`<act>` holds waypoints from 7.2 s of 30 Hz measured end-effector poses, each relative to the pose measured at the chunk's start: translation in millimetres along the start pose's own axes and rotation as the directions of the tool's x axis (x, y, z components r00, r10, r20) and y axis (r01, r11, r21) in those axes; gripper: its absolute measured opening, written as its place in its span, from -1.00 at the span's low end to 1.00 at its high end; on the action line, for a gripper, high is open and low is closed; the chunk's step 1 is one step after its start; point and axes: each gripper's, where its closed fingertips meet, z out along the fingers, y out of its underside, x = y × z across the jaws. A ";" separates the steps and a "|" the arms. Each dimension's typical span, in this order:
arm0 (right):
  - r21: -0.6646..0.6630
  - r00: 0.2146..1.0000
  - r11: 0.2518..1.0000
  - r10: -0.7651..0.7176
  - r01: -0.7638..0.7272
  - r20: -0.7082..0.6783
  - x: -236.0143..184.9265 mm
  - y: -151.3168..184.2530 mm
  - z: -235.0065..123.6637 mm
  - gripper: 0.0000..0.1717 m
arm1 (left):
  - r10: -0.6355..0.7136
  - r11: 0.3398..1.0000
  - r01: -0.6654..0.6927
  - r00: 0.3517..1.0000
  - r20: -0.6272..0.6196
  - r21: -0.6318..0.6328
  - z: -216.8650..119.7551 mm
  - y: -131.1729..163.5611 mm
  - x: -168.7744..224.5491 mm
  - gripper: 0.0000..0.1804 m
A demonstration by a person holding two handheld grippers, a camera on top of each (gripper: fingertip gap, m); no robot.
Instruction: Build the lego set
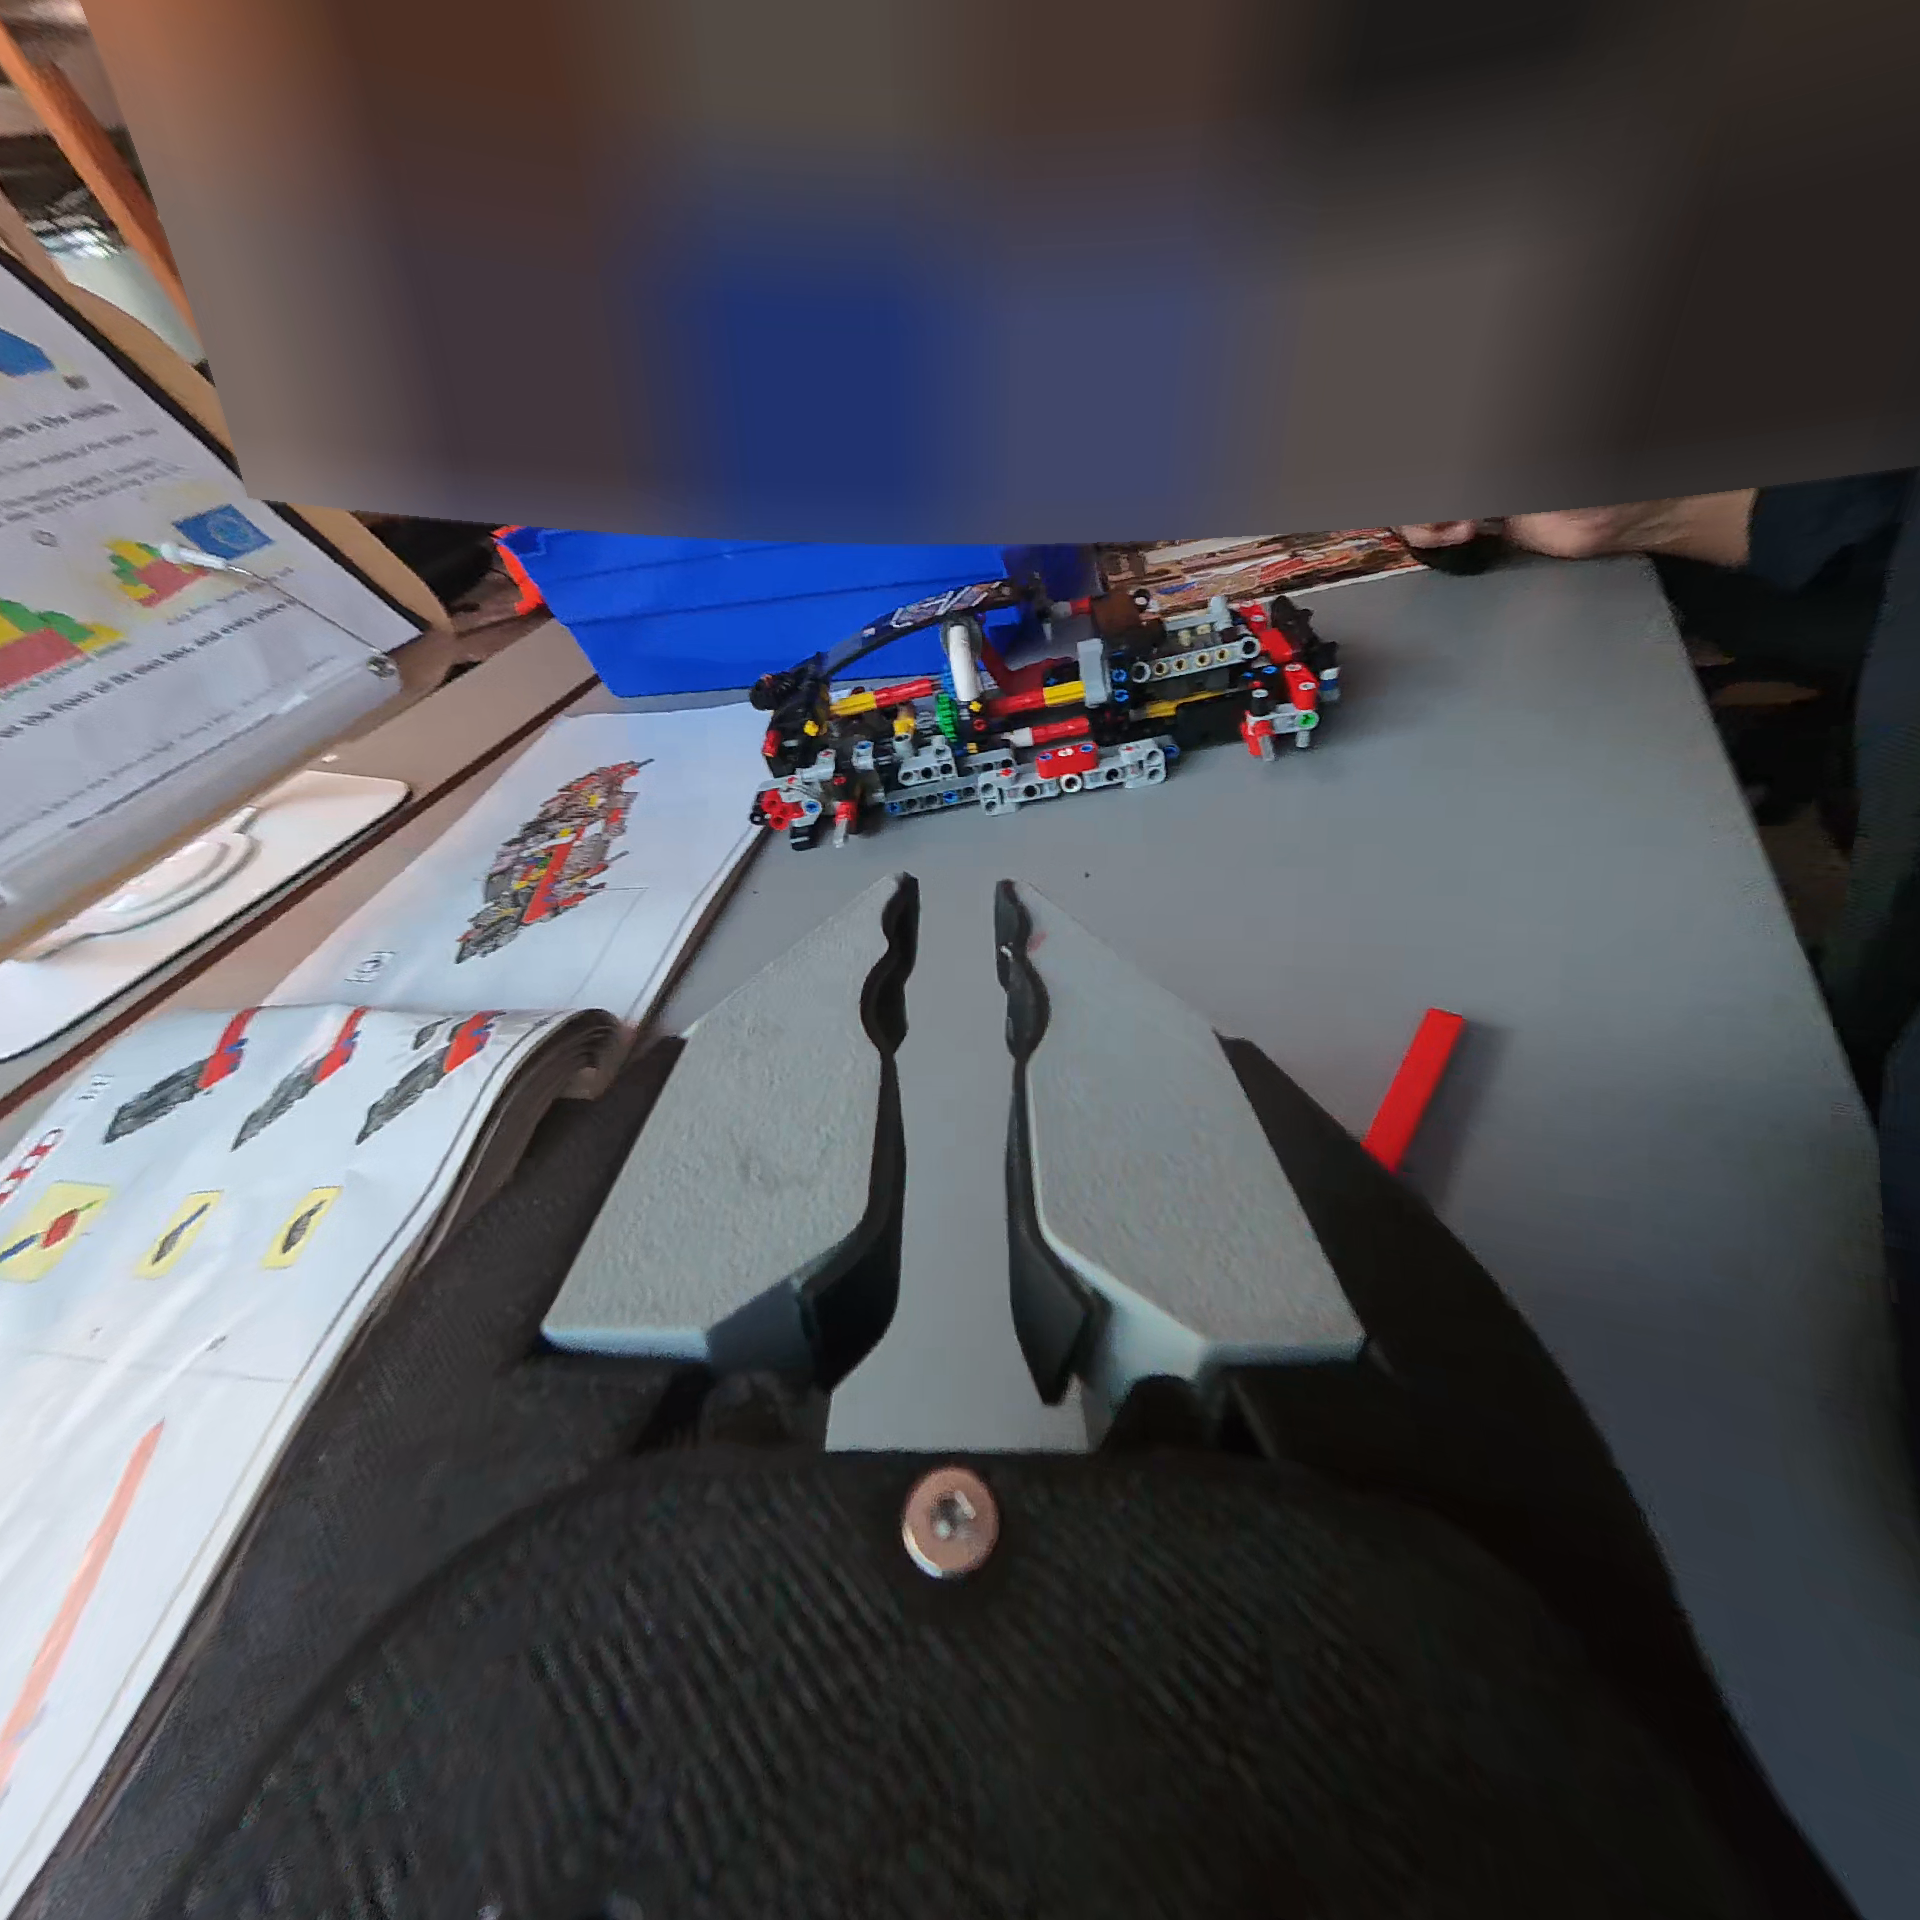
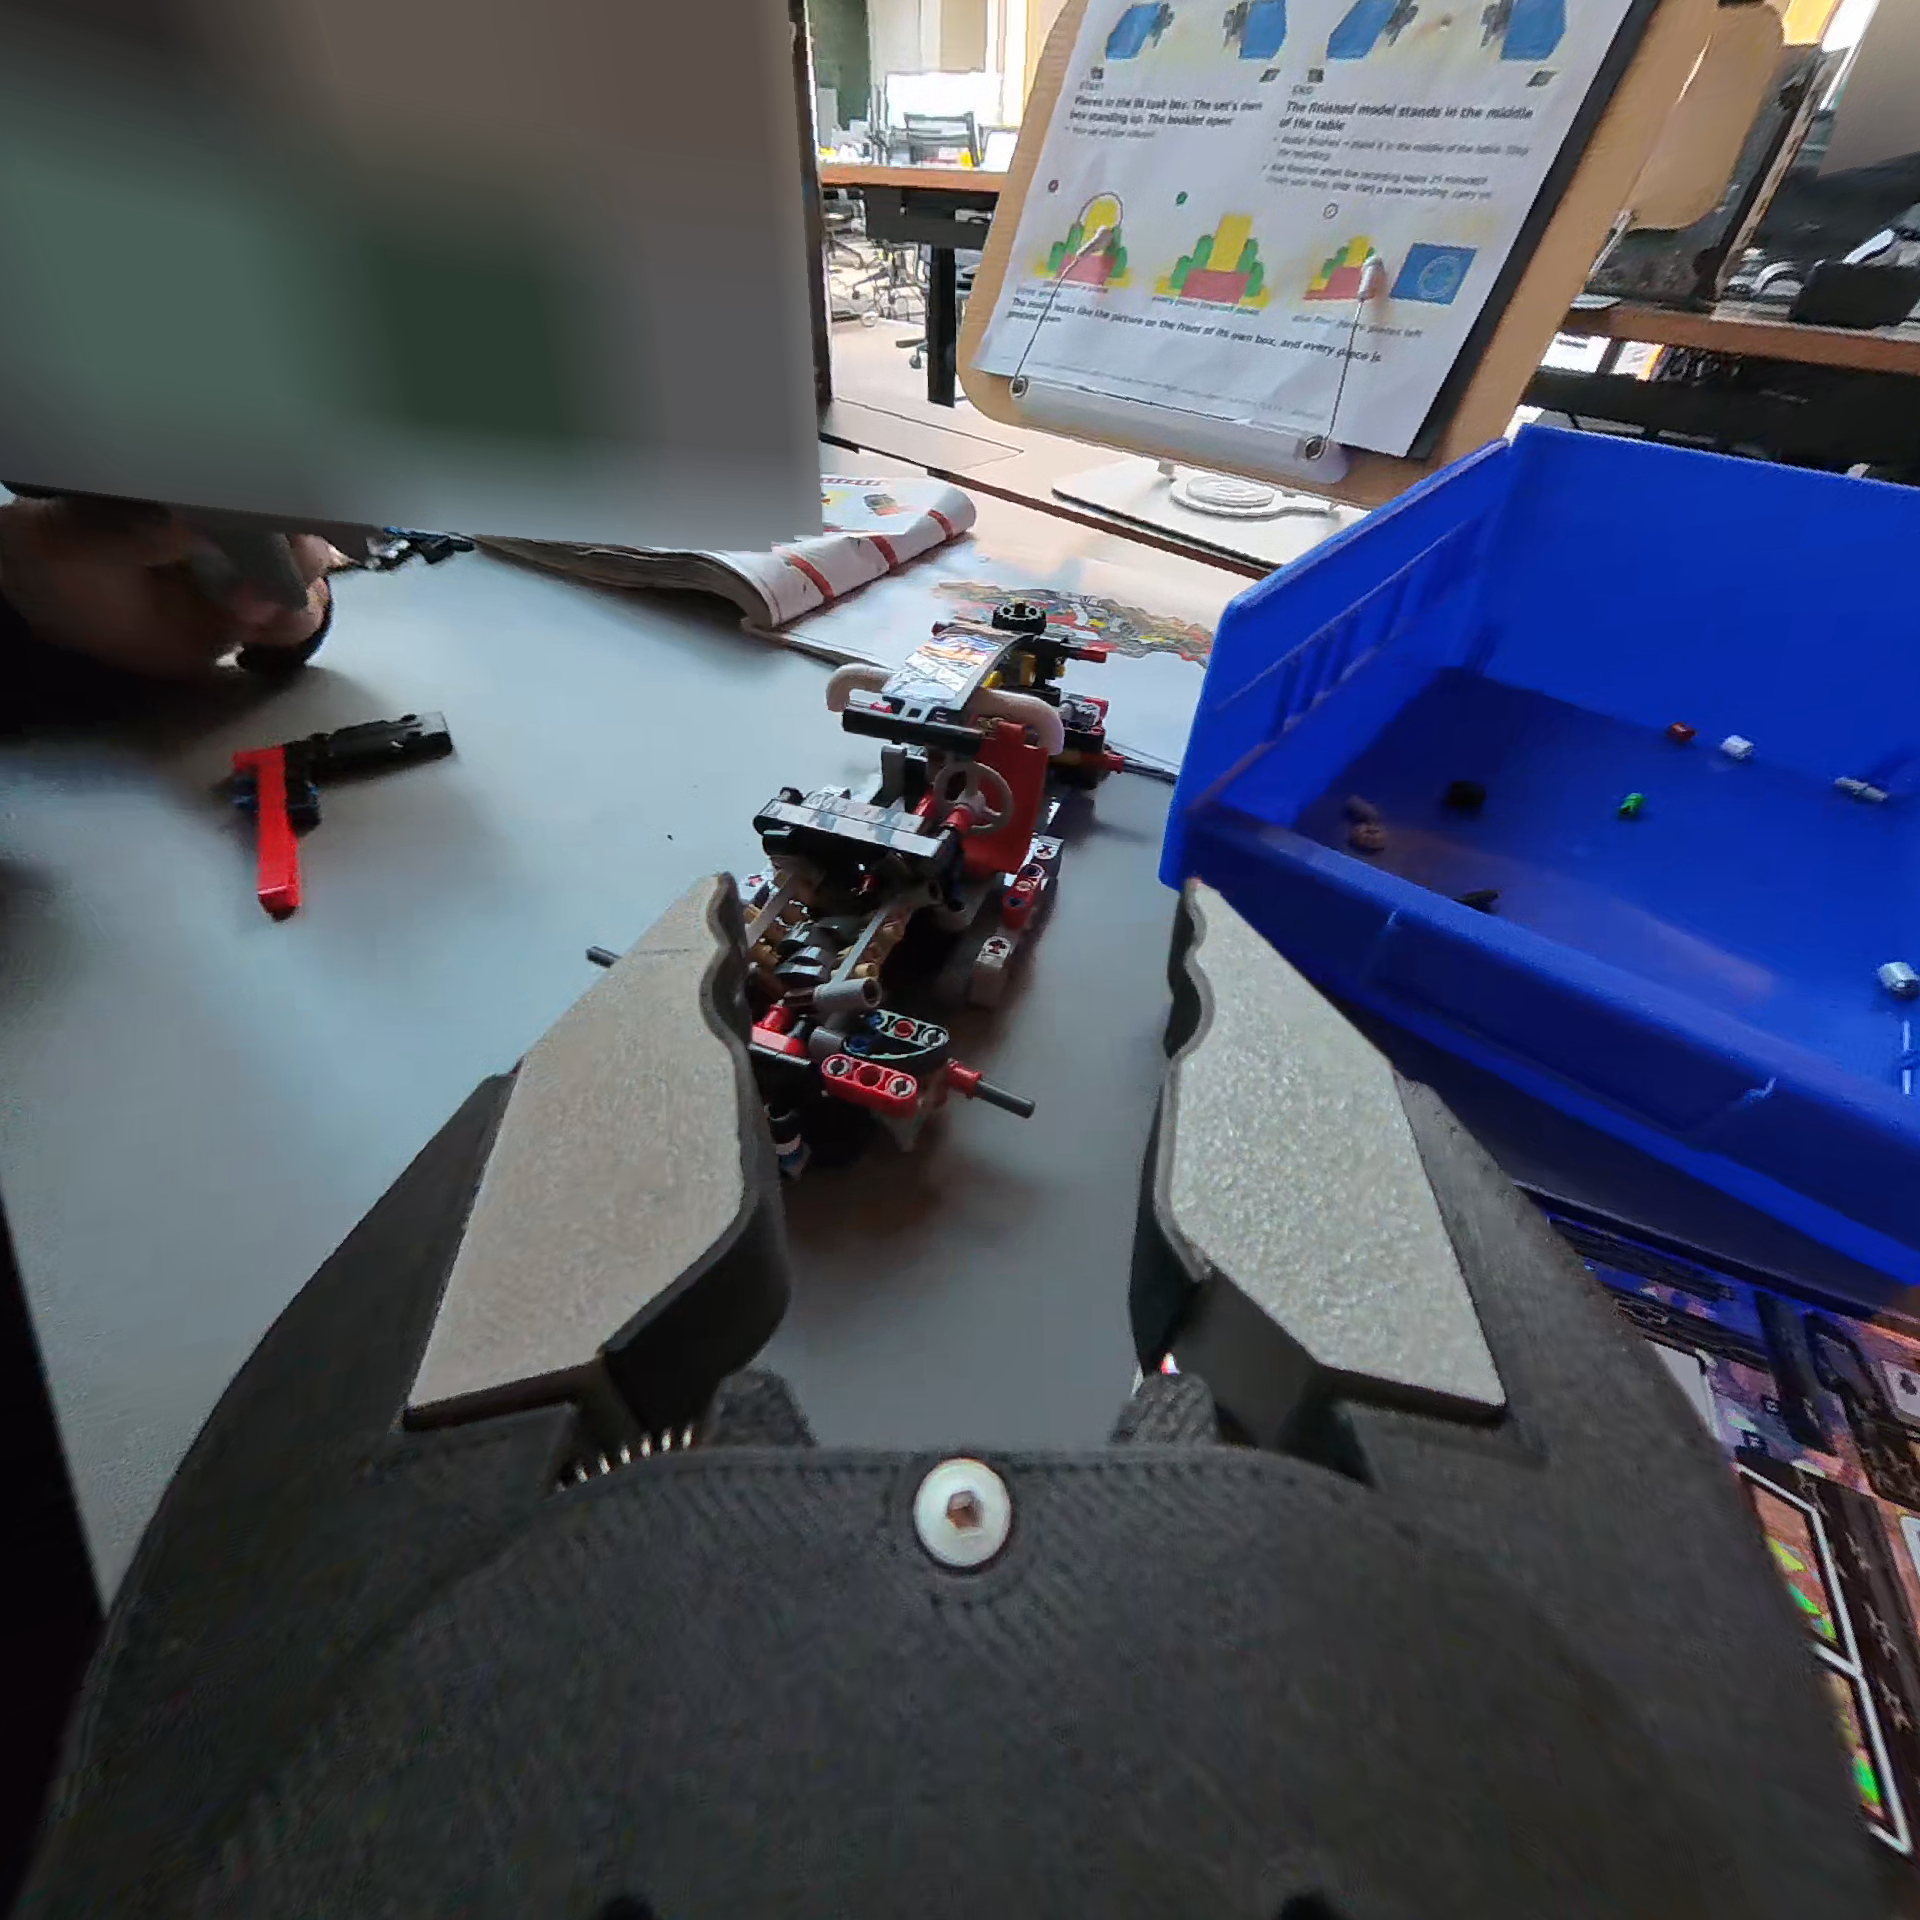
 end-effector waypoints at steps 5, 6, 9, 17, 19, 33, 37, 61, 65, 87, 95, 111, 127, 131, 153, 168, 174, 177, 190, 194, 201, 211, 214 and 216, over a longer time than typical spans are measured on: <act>-0.001 0.999 0.999 -0.037 0.037 -0.023 1.0 -0.3 1.7 -0.12 | 0.033 0.999 -0.032 0.998 0.046 -0.019 0.9 2.2 -2.9 -0.89; 0.011 0.999 0.999 -0.041 0.041 -0.027 1.2 -2.0 0.5 -0.15 | 0.038 0.999 -0.037 0.998 0.046 -0.021 1.2 2.4 -2.4 -0.89; 0.033 0.999 0.999 -0.030 0.031 -0.024 1.7 -4.6 -1.7 -0.17 | 0.024 1.000 -0.023 0.998 0.054 -0.019 0.2 2.5 -5.2 -0.90; 0.024 0.999 0.999 -0.043 0.043 -0.016 -1.1 -3.3 -0.9 -0.19 | -0.029 1.000 0.029 0.998 0.056 0.004 -3.0 1.1 -11.0 -0.92; 0.019 0.998 0.998 -0.056 0.056 -0.017 -2.3 -2.6 -0.4 -0.20 | -0.032 0.999 0.032 0.998 0.054 0.003 -2.9 1.3 -11.1 -0.92; 0.032 0.996 0.996 -0.084 0.085 -0.035 -1.7 -4.9 -2.9 -0.28 | -0.052 0.999 0.052 0.997 0.049 0.002 -2.3 2.2 -12.8 -0.94; 0.032 0.995 0.995 -0.093 0.095 -0.048 0.1 -5.3 -3.6 -0.29 | -0.067 0.998 0.067 0.997 0.046 0.012 -2.9 1.3 -14.6 -0.94; -0.043 0.979 0.989 -0.148 0.144 -0.138 7.5 3.0 0.3 -0.31 | -0.098 0.995 0.097 0.993 0.065 0.013 -4.1 2.2 -21.5 -0.95; -0.043 0.972 0.988 -0.157 0.152 -0.173 10.5 1.6 -1.4 -0.31 | -0.096 0.995 0.096 0.992 0.084 0.002 -5.6 4.0 -23.1 -0.92; -0.048 0.970 0.977 -0.211 0.206 -0.121 -4.8 2.3 3.2 -0.30 | -0.089 0.995 0.092 0.992 0.086 -0.040 -8.3 9.9 -22.0 -0.93; -0.021 0.981 0.982 -0.190 0.189 -0.029 -16.6 1.4 4.0 -0.31 | -0.140 0.974 0.152 0.987 0.080 -0.170 16.9 5.9 -11.5 -0.90; 0.023 0.981 0.981 -0.193 0.192 0.007 -22.4 -4.2 -2.3 -0.35 | -0.352 0.857 0.207 0.904 -0.242 -0.473 175.5 -1.4 -74.7 -0.46; 0.046 0.991 0.990 -0.135 0.135 0.001 -16.1 -7.5 -5.6 -0.37 | -0.467 0.794 0.251 0.835 -0.292 -0.553 165.0 28.7 -48.7 -0.71; 0.040 0.991 0.991 -0.130 0.130 0.013 -17.0 -6.1 -4.4 -0.36 | -0.469 0.803 0.240 0.819 -0.331 -0.545 148.7 27.0 -27.6 -0.75; 0.066 0.996 0.994 -0.089 0.088 0.021 -13.8 -9.5 -7.1 -0.36 | -0.339 0.864 0.127 0.863 -0.376 -0.487 88.0 23.4 -16.0 -0.47; 0.090 0.998 0.994 -0.065 0.063 0.023 -11.1 -12.4 -9.7 -0.35 | -0.128 0.882 -0.254 0.681 -0.721 -0.397 129.9 31.6 -5.6 -0.36; 0.099 0.997 0.993 -0.065 0.061 0.038 -13.7 -13.3 -10.7 -0.36 | -0.181 0.853 -0.268 0.654 -0.735 -0.448 129.6 45.5 -0.1 -0.36; 0.094 0.997 0.993 -0.071 0.067 0.043 -15.0 -12.5 -10.0 -0.36 | -0.191 0.857 -0.260 0.643 -0.741 -0.446 126.1 44.8 4.4 -0.41; 0.123 0.997 0.991 -0.062 0.055 0.051 -15.7 -16.7 -13.9 -0.36 | -0.178 0.850 -0.284 0.637 -0.750 -0.444 71.6 41.7 40.7 -0.49; 0.119 0.996 0.991 -0.072 0.066 0.048 -16.8 -16.3 -13.7 -0.35 | -0.205 0.884 -0.180 0.680 -0.704 -0.432 40.7 25.8 37.7 -0.43; 0.071 0.989 0.997 0.026 -0.036 0.146 -35.3 -7.6 -21.2 -0.30 | -0.214 0.883 -0.054 0.838 -0.503 -0.466 -14.6 20.1 47.6 -0.10; -0.233 0.982 0.959 0.182 -0.164 0.058 -38.0 40.6 -37.6 -0.24 | -0.309 0.821 0.094 0.903 -0.299 -0.563 -46.7 60.1 56.4 -0.05; -0.254 0.980 0.952 0.191 -0.169 0.063 -44.0 42.5 -32.9 -0.23 | -0.300 0.817 0.094 0.912 -0.280 -0.569 -45.0 62.9 56.7 -0.10; -0.278 0.979 0.945 0.196 -0.171 0.063 -46.7 45.8 -31.0 -0.20 | -0.309 0.812 0.102 0.910 -0.275 -0.575 -44.9 64.7 60.1 -0.13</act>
